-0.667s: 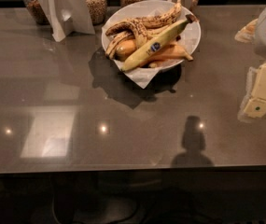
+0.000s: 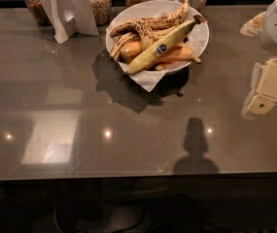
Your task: Pick banana from white bowl
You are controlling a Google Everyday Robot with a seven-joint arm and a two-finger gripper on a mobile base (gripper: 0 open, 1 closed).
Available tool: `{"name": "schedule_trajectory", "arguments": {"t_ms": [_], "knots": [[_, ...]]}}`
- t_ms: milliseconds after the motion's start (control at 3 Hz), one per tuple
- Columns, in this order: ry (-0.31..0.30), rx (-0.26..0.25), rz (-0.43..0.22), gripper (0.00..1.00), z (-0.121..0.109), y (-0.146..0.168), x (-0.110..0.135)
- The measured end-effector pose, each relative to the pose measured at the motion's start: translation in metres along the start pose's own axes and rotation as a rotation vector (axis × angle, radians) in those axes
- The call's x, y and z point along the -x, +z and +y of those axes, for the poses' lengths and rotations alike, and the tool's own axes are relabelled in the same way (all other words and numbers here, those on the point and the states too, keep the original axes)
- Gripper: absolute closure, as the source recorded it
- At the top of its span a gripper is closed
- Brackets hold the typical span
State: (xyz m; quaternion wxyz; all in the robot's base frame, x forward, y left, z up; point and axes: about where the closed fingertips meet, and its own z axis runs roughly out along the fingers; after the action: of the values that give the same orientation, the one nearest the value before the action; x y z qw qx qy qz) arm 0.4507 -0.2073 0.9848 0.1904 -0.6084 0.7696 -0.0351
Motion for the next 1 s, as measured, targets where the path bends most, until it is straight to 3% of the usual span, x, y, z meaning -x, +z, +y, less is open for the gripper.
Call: {"name": "schedule_trajectory", "arguments": {"t_ms": [667, 1000], "knots": [[-0.098, -0.092, -0.161, 0.0, -0.029, -0.021, 0.056], [-0.179, -0.101, -0.221, 0.0, -0.036, -0.024, 0.093]]}}
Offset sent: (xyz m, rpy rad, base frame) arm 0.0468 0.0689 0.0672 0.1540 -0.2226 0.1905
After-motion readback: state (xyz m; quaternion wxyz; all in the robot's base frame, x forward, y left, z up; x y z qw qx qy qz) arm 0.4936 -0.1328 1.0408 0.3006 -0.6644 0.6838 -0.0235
